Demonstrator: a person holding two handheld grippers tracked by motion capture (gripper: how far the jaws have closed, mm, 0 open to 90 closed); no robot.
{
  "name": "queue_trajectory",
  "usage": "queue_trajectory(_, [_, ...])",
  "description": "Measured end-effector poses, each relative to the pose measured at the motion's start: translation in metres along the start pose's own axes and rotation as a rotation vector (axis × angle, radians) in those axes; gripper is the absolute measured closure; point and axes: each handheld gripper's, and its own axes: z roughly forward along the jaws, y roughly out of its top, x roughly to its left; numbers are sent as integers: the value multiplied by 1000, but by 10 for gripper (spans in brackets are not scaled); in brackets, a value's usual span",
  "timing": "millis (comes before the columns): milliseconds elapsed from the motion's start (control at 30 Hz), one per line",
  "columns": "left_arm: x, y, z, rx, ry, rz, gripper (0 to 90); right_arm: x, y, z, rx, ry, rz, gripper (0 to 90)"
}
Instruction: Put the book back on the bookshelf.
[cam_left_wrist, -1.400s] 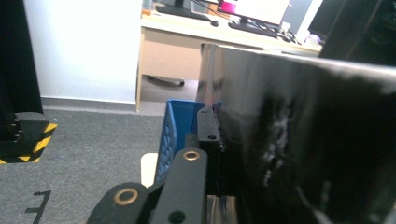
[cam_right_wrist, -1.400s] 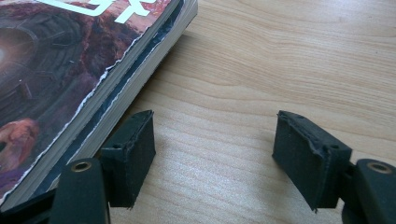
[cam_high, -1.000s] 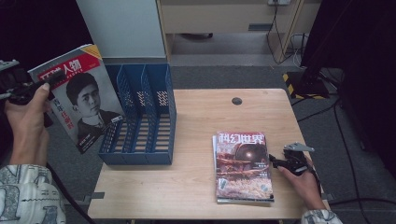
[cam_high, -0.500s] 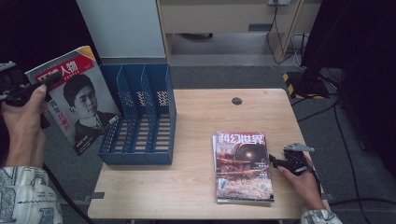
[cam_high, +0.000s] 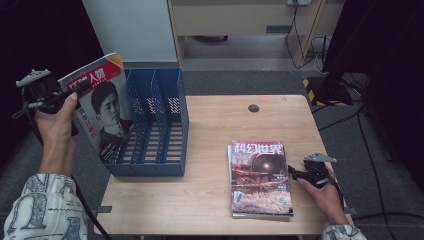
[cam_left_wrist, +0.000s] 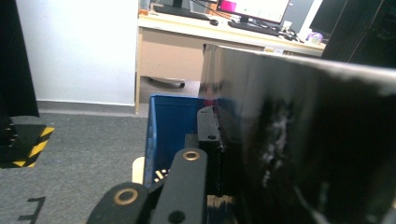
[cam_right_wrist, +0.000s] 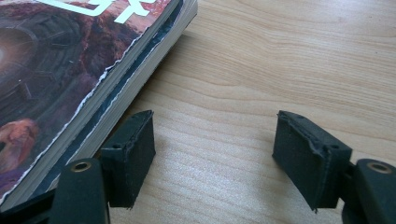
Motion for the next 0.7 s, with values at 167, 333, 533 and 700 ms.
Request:
queue_trajectory(167, [-2,-3,4,-22,-10,4,862,0,0,0,0,0,1,295])
queue_trajectory(333, [-3,-7,6,-32,-20,-1,861,0,0,0,0,0,0,295])
queue_trajectory(533, [-1,-11,8,-23,-10,-6,861,0,0,0,1,0,1,295])
queue_trajectory(700, [0,-15,11,-32,-14,-8,858,0,0,0,0,0,0,295])
